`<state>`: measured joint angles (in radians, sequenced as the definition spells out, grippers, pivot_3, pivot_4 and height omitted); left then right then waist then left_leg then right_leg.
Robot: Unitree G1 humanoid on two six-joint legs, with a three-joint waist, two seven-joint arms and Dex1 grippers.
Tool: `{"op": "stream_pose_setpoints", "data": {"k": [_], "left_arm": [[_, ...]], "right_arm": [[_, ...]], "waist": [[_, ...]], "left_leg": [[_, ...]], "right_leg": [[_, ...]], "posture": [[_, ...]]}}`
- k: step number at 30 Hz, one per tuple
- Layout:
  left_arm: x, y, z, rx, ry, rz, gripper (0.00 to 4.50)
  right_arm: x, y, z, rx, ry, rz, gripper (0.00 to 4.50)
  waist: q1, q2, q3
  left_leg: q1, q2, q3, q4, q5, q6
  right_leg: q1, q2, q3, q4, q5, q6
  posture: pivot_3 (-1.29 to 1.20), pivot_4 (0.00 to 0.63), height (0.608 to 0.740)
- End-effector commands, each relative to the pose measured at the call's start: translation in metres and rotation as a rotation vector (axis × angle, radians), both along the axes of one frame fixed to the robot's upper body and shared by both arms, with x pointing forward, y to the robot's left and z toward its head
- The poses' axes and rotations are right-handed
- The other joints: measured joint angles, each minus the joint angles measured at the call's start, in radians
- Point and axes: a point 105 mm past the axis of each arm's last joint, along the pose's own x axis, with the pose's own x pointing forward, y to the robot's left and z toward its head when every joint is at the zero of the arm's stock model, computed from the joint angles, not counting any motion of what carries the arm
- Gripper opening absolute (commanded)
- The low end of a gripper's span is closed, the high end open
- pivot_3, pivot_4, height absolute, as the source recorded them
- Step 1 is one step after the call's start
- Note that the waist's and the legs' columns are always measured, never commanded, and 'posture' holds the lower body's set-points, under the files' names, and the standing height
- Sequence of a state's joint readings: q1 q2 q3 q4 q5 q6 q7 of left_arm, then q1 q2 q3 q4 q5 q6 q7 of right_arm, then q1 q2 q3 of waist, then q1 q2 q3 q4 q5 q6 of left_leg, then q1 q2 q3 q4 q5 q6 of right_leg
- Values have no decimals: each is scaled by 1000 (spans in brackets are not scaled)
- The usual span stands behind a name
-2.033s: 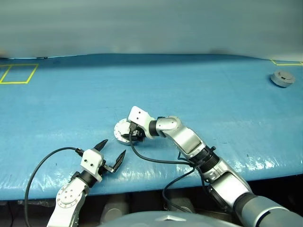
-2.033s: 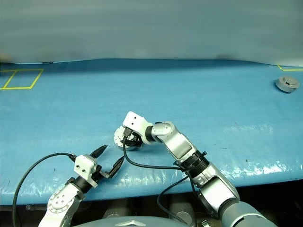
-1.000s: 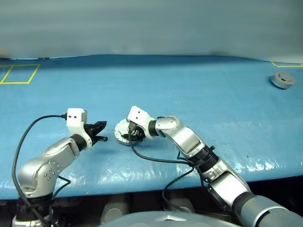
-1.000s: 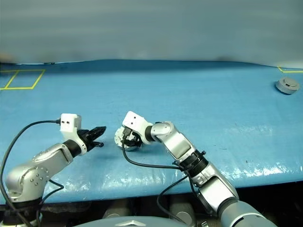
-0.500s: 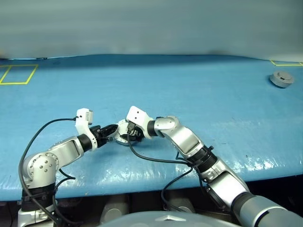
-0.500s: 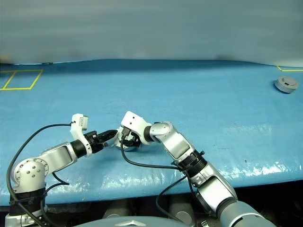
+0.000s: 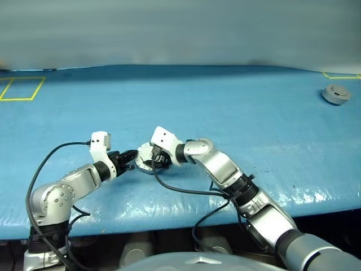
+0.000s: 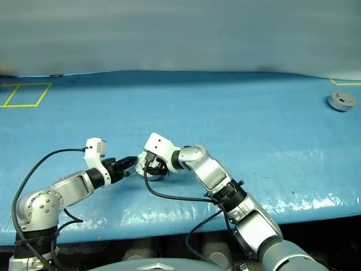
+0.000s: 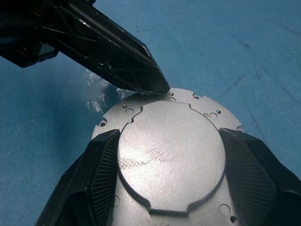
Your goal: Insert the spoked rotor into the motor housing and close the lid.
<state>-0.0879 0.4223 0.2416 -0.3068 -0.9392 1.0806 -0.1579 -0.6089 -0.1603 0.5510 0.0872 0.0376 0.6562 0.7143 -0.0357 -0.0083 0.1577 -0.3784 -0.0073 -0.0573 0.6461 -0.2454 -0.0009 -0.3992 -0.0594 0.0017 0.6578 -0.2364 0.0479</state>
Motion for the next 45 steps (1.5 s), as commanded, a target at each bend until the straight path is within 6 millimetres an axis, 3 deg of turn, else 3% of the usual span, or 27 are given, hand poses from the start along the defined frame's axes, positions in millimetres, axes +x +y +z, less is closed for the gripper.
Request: {"op": "stream_pose_setpoints", "data": {"k": [1,11,15,16,19,33,38,45], "left_arm": [[-1,-4,-2,7,-1,-19,42],[-9,-15,-15,19,55,-67,42],[-8,-14,-15,29,50,-70,0],[-8,-13,-15,30,49,-70,0],[-8,-12,-15,51,43,-77,0],[-7,-16,-12,98,10,-125,0],[-6,-15,-11,104,2,-129,0],[-4,-15,-9,113,-13,-135,0]], "right_arm": [[2,-20,-32,-107,79,-81,3025],[2,-22,-33,-103,82,-89,3025],[3,-30,-32,-112,79,-98,4377],[3,-32,-32,-108,80,-106,4475],[1,-40,-28,-101,68,-103,4475],[-35,-69,26,210,181,-107,4475],[-38,-71,35,440,364,-237,4475],[-27,-51,20,653,685,-567,4475]], "waist": [[0,0,0],[1,0,-1],[7,0,-1],[10,0,-1],[16,1,-1],[25,0,-1],[25,0,-1],[27,1,0]], "left_leg": [[0,0,0,0,0,0],[0,0,-2,0,0,0],[0,0,-3,0,0,0],[0,0,-3,-1,0,0],[0,0,-5,-3,0,0],[-8,-1,-5,-18,0,1],[-16,-1,-7,-17,0,0],[-18,-1,-7,-16,1,-1]], "right_leg": [[0,0,0,0,0,0],[0,-1,-2,-2,0,0],[1,-2,-3,-2,0,0],[1,-2,-3,-3,0,0],[3,-2,-4,-8,0,2],[0,-4,-5,-21,7,4],[-6,-3,-6,-22,8,5],[-10,-3,-6,-18,8,4]], "posture": [[0,150,740],[0,150,740],[0,150,740],[0,150,740],[0,150,740],[0,150,740],[0,150,740],[0,150,740]]}}
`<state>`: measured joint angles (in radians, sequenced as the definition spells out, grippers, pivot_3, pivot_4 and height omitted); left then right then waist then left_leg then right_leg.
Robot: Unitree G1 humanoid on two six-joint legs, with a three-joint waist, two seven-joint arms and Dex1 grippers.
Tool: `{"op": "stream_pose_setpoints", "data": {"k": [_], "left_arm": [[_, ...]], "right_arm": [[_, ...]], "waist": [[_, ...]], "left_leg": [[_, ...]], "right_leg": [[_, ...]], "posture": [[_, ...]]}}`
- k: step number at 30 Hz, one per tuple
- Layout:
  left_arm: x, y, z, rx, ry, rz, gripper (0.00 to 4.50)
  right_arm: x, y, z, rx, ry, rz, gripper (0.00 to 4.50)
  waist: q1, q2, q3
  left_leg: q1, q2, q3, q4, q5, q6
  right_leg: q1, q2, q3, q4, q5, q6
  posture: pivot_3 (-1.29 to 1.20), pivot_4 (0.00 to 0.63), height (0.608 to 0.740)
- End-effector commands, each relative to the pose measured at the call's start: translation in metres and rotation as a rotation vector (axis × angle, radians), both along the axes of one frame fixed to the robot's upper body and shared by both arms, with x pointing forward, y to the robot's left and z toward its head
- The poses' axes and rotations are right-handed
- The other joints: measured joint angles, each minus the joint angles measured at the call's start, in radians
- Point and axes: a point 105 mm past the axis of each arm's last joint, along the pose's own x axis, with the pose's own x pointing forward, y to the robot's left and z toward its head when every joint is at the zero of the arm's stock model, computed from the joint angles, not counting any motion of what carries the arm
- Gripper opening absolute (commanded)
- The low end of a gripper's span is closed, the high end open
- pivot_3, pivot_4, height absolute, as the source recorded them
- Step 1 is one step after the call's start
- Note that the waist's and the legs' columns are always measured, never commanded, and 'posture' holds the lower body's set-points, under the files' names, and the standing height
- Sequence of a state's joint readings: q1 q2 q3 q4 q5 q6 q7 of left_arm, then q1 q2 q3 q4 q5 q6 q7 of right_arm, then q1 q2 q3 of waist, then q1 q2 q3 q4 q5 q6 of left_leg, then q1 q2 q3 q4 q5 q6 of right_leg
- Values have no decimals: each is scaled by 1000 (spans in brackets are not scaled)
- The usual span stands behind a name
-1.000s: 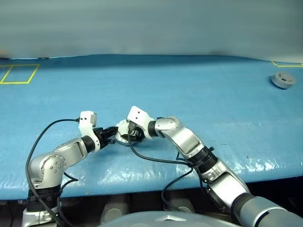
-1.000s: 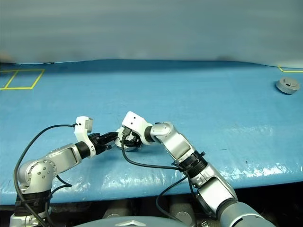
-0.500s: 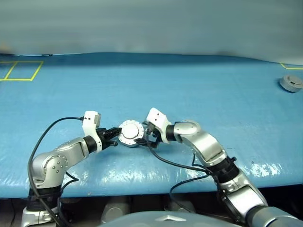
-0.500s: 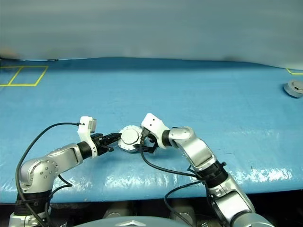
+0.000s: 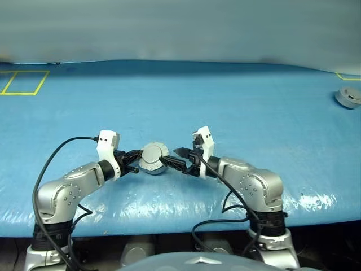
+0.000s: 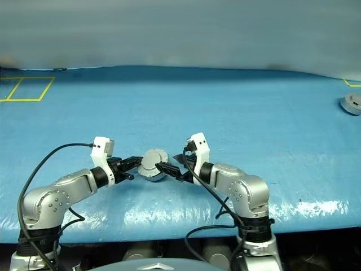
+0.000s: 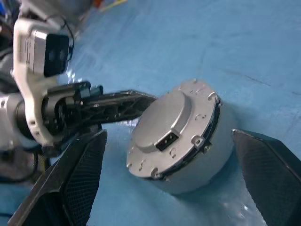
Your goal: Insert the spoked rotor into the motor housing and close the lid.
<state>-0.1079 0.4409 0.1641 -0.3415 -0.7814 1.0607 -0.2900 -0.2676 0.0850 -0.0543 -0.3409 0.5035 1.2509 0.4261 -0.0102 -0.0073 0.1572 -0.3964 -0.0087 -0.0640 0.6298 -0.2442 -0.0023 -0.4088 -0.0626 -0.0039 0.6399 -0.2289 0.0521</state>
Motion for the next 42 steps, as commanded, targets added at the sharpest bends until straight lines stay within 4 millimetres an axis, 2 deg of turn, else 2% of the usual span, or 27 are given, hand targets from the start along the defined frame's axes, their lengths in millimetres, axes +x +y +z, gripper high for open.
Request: {"op": "stream_pose_setpoints", "data": {"k": [1,6,14,29,37,40,42], "left_arm": [[-5,-3,-11,22,45,-19,0],[-5,-3,-10,24,39,-21,0],[-4,-1,-9,27,31,-17,0],[-6,-4,-8,32,31,-37,0],[-6,-2,-5,29,25,-30,0],[-6,-1,-6,28,26,-28,0],[-6,-1,-6,28,28,-28,0]], "right_arm": [[0,7,0,97,138,-91,4475],[-7,22,3,189,248,-71,4475],[-18,32,6,280,333,-6,4475],[-26,53,-9,396,483,31,4475],[-28,53,-19,466,563,30,4475],[-30,52,-19,478,573,42,3918],[-32,51,-21,469,578,52,3266]], "waist": [[2,0,0],[-4,1,0],[-5,1,0],[-9,1,0],[-12,1,0],[-12,1,0],[-15,1,0]], "left_leg": [[0,0,0,0,0,0],[0,-1,2,0,2,1],[0,-1,3,-1,2,1],[1,-1,4,0,2,2],[1,-1,4,0,3,2],[1,-1,4,0,3,2],[1,-1,4,1,3,2]], "right_leg": [[0,-1,0,1,0,0],[-1,0,2,1,1,1],[-1,1,1,3,0,-1],[-1,2,1,4,0,0],[0,2,1,4,1,0],[0,2,1,4,1,0],[-1,2,1,4,1,0]], "posture": [[0,150,740],[0,150,740],[0,150,740],[0,150,740],[0,150,740],[0,150,740],[0,150,740]]}}
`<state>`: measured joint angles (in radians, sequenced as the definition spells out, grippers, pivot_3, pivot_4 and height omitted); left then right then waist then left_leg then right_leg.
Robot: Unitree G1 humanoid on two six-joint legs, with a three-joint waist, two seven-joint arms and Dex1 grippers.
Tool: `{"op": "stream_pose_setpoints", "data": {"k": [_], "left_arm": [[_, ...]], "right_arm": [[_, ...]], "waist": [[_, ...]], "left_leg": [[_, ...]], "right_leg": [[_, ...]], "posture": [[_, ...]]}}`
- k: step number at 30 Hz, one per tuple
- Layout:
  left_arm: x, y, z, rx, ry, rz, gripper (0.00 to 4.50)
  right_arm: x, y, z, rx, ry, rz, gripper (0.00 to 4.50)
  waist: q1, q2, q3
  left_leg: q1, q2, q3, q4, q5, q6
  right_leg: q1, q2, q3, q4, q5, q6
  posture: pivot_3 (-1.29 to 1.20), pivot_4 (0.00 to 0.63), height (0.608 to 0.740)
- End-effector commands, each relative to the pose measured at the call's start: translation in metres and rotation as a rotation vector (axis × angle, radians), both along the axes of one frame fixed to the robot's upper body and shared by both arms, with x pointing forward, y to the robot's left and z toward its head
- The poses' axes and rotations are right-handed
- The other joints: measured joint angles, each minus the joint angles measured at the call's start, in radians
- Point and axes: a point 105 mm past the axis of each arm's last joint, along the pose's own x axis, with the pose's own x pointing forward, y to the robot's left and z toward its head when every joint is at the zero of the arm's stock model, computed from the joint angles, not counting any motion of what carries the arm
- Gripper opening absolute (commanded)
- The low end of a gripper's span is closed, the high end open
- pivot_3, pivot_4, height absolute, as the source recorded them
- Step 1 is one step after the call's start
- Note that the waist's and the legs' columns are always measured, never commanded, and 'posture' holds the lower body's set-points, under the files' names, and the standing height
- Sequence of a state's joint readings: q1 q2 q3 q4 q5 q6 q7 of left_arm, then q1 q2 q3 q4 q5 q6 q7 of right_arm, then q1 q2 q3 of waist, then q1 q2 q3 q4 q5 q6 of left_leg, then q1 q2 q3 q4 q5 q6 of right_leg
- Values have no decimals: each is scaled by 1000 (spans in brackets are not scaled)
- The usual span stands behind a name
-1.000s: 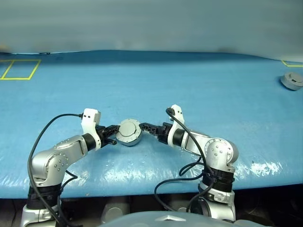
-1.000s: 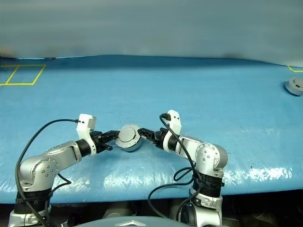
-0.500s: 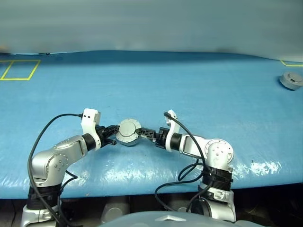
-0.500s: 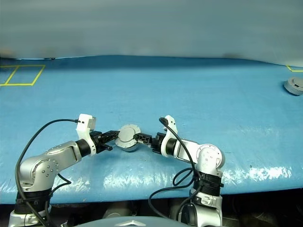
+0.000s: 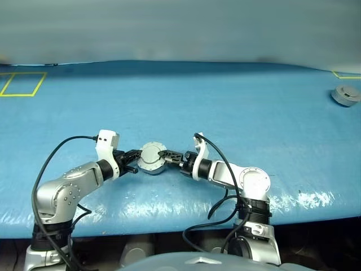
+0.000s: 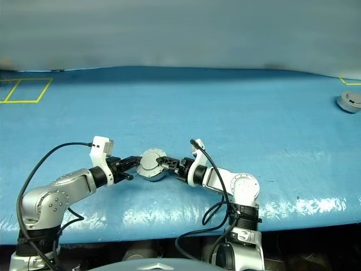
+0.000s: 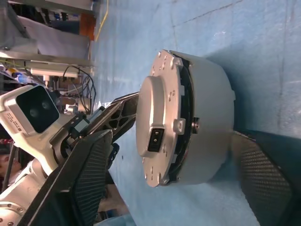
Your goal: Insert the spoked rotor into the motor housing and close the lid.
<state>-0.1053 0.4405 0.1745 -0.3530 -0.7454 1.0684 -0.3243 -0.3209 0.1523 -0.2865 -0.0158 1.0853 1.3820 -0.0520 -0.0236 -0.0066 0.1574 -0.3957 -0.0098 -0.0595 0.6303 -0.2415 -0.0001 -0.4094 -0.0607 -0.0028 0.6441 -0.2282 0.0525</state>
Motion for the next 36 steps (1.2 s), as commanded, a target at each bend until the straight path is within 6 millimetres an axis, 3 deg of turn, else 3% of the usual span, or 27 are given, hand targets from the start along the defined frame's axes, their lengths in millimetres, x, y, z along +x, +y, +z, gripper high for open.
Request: {"op": "stream_pose_setpoints", "data": {"k": [1,3,8,21,29,32,36], "left_arm": [[-5,-4,-8,13,39,-19,0],[-6,-4,-8,12,41,-19,0],[-7,-4,-8,10,40,-19,0],[-4,-4,3,-2,-13,-17,0],[4,34,36,-155,-159,281,0],[0,50,44,-316,-195,408,588],[-13,53,35,-464,-151,508,1916]], "right_arm": [[-35,44,3,225,102,73,2911],[-38,39,-1,197,107,83,2632],[-41,34,-9,155,124,87,1135],[-50,36,-11,172,147,98,1136],[-44,30,-6,217,149,26,1136],[-41,30,2,244,132,14,1136],[-32,31,23,296,83,-1,1136]], "waist": [[-2,0,0],[-2,0,0],[-2,0,0],[-3,0,-1],[-5,0,-1],[-6,-1,-2],[-15,-2,-1]], "left_leg": [[0,0,0,0,0,0],[0,0,0,0,0,0],[0,0,1,0,0,1],[1,0,1,1,-1,1],[0,1,1,1,-1,2],[0,1,2,2,-1,2],[0,2,3,4,-2,3]], "right_leg": [[0,0,0,0,0,0],[0,0,0,0,0,0],[0,0,1,0,0,0],[1,0,1,0,0,0],[0,0,2,0,0,0],[1,0,2,0,0,0],[1,0,4,0,1,2]], "posture": [[0,150,740],[0,150,740],[0,150,740],[0,150,740],[0,150,740],[0,150,740],[0,150,740]]}}
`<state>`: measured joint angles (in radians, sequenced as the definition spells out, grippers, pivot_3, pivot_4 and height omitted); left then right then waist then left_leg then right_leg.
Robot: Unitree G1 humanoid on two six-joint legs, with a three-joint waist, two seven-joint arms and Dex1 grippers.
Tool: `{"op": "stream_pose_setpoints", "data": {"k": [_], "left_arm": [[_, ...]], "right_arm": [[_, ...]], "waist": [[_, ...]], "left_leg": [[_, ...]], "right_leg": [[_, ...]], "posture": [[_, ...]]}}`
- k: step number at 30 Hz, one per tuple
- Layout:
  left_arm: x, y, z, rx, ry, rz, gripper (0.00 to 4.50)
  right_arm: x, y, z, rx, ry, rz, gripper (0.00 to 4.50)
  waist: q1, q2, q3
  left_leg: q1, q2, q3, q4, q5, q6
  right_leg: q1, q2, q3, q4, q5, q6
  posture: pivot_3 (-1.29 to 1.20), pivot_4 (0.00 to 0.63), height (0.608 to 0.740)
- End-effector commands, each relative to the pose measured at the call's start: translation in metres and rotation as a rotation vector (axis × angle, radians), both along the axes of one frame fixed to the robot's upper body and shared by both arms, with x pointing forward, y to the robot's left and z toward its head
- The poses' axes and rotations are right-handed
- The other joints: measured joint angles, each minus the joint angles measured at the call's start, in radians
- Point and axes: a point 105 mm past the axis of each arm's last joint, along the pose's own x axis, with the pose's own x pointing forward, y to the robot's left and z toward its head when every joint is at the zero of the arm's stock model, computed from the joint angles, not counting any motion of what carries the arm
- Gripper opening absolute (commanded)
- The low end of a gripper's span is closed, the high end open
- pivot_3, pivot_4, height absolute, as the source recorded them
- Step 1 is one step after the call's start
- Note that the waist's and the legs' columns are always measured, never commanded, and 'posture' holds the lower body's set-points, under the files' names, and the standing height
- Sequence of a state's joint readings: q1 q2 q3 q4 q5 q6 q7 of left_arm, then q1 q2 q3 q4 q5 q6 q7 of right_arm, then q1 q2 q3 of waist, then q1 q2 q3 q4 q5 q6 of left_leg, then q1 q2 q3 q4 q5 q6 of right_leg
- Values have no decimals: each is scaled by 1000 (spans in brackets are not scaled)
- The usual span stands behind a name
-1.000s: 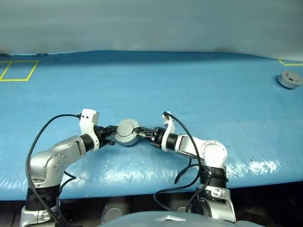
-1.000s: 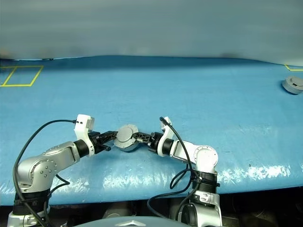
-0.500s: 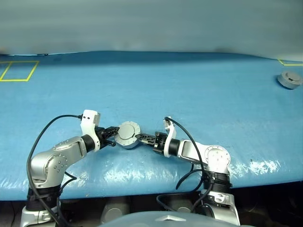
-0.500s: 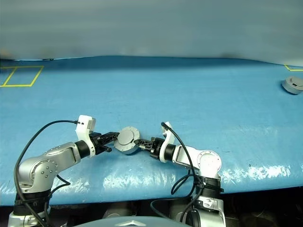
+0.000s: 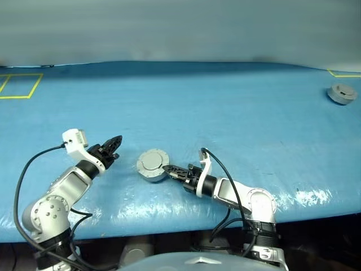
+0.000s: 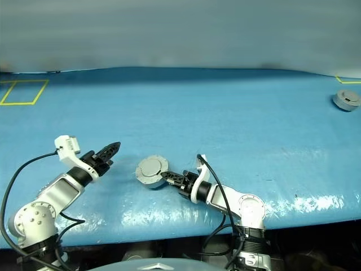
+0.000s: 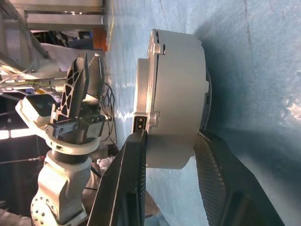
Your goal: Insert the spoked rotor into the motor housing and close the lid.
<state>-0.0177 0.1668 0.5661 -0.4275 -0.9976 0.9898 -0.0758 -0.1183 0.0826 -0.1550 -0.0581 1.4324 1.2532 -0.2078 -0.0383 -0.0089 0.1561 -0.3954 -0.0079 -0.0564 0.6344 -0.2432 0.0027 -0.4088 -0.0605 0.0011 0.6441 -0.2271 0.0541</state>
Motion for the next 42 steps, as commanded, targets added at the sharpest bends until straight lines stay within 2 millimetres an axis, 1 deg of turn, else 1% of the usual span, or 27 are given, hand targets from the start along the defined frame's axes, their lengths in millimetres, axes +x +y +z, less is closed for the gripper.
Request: {"op": "stream_pose_setpoints", "data": {"k": [1,5,6,7,8,11,15,18,23,26,30,33,39,42], "left_arm": [[-11,-2,7,-147,-41,47,2296],[-22,-12,2,-418,-47,88,3635],[-24,-15,2,-471,-52,85,3918],[-26,-18,1,-520,-49,83,4294],[-29,-24,-1,-584,-42,66,4500],[-37,-43,-4,-709,-14,-1,4500],[-42,-56,-5,-771,6,-54,4500],[-43,-62,3,-798,-49,-104,4500],[-47,-71,18,-800,-123,-203,4500],[-49,-72,19,-798,-130,-208,4500],[-44,-63,17,-825,-144,-144,4500],[-42,-61,15,-826,-148,-117,4500],[-42,-62,21,-854,-202,-112,4500],[-38,-60,18,-871,-197,-86,4500]], "right_arm": [[3,34,41,190,-49,12,1136],[19,31,64,232,-105,-34,1136],[23,30,69,240,-116,-45,1136],[26,30,73,246,-126,-53,1136],[30,29,78,253,-140,-60,1136],[37,30,90,266,-176,-71,1136],[42,32,102,279,-208,-72,1136],[38,37,108,276,-231,-41,1136],[32,41,106,268,-232,-10,1136],[30,42,105,266,-230,0,1136],[25,45,105,265,-224,23,1136],[22,47,104,261,-220,35,1136],[16,48,100,243,-208,57,1136],[13,48,99,239,-201,62,1136]], "waist": [[0,0,0],[3,-1,2],[3,-1,2],[3,-1,2],[3,-2,2],[2,-2,2],[3,-2,2],[2,-2,2],[1,-1,2],[1,-1,2],[2,-1,2],[1,-1,2],[1,-1,2],[2,-1,2]], "left_leg": [[0,0,0,1,0,0],[-5,1,-1,9,-1,2],[-6,1,-1,12,-1,2],[-7,1,-1,13,-2,3],[-8,1,-1,15,-2,3],[-8,0,0,17,-1,5],[-8,-1,1,17,-1,5],[-8,-1,1,16,-2,6],[-8,-1,3,15,-2,6],[-8,0,4,15,-2,7],[-8,0,4,15,-2,7],[-8,0,5,15,-2,7],[-8,-1,5,15,-3,7],[-8,-1,6,15,-3,8]], "right_leg": [[0,0,0,0,0,0],[0,1,-1,1,2,0],[0,2,-1,1,2,-1],[-1,1,-1,0,2,-3],[-1,1,-1,0,2,-3],[0,1,1,-1,3,-2],[0,2,1,-1,4,-4],[-1,2,1,0,4,-4],[-2,2,3,0,4,-5],[-2,2,3,0,4,-5],[-3,2,4,0,4,-5],[-3,2,5,-1,4,-5],[-3,2,5,-1,4,-5],[-3,2,6,-1,4,-5]], "posture": [[0,150,740],[0,150,740],[0,150,740],[0,150,740],[0,150,740],[0,150,740],[0,150,740],[0,150,740],[0,150,740],[0,150,740],[0,150,740],[0,150,740],[0,150,740],[0,150,740]]}}
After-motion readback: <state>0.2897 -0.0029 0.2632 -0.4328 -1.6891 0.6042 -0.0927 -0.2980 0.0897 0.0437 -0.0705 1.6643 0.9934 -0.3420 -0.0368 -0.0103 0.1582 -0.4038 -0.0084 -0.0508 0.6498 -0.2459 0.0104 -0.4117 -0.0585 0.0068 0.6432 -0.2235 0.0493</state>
